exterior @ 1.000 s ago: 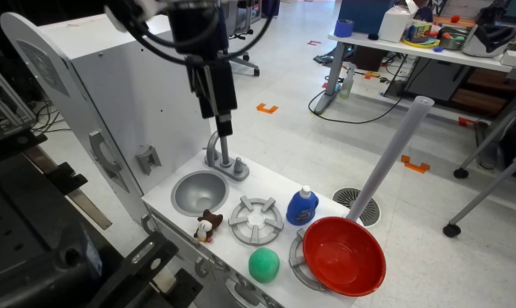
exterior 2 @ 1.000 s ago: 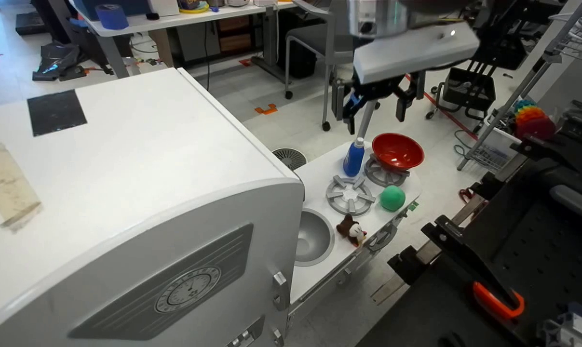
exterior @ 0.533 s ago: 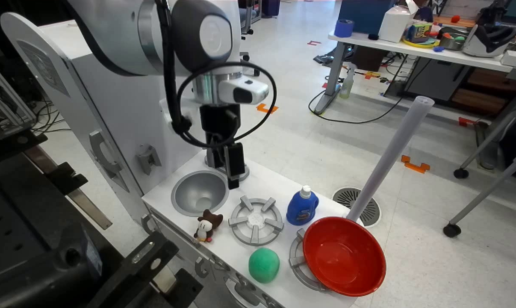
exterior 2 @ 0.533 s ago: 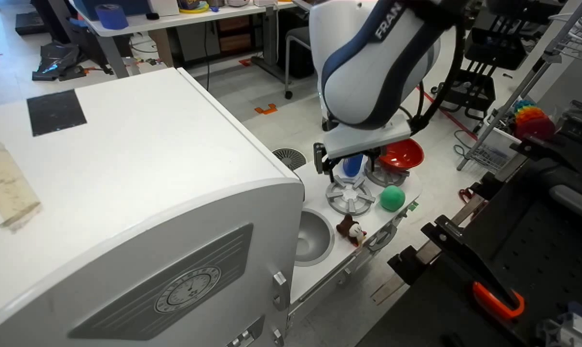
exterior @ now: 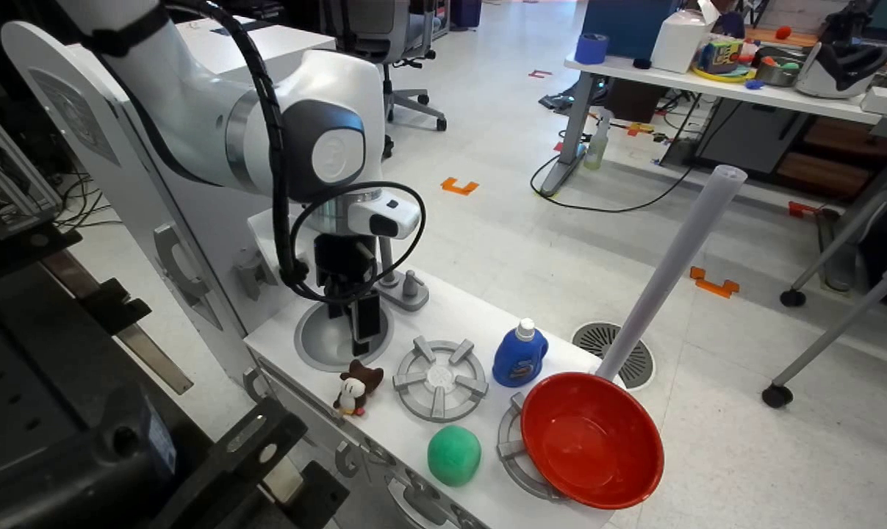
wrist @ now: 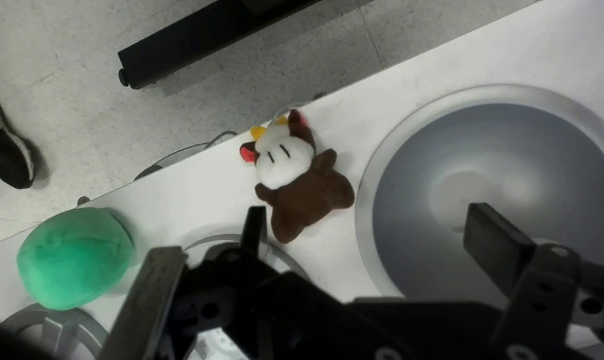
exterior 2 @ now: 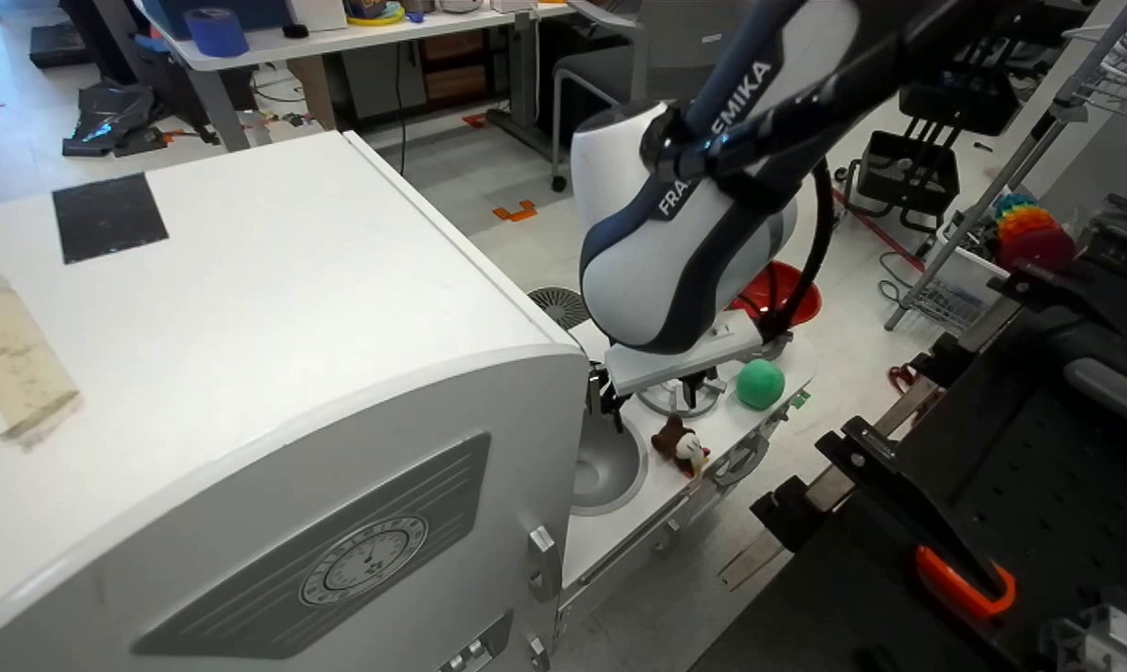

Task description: Put the plush toy on the left stove plate

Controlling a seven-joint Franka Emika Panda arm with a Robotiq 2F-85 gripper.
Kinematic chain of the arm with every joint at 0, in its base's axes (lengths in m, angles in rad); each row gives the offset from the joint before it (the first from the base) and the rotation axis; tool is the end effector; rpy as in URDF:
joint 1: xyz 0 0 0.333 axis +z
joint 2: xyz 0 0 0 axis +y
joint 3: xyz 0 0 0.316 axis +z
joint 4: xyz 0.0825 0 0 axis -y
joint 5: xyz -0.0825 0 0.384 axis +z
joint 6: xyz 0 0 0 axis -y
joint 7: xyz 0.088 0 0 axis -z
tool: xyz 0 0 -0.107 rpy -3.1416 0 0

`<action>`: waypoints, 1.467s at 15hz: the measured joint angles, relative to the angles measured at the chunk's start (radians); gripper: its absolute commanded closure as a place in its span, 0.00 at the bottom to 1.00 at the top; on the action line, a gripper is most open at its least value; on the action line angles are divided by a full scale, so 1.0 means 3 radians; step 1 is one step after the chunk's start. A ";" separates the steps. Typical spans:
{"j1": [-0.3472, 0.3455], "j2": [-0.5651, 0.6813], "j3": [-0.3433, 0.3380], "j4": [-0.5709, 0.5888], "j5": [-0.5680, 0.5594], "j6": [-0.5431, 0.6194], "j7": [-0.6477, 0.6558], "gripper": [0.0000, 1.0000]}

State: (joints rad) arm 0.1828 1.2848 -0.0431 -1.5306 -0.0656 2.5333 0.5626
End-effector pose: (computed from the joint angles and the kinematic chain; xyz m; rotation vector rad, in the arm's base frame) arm 0.5771 0.0811 -0.1211 2.9111 -0.4977 -0.3551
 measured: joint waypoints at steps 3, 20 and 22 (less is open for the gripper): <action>0.0016 0.0180 -0.0014 0.0152 0.0035 -0.0001 -0.0091 0.00; 0.0027 0.0668 -0.0281 0.0720 0.0127 -0.0193 0.0146 0.87; 0.0028 0.0668 -0.0279 0.0726 0.0189 -0.0269 0.0240 0.99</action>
State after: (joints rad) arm 0.1913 1.4853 -0.1268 -1.3128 -0.0089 2.4525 0.6346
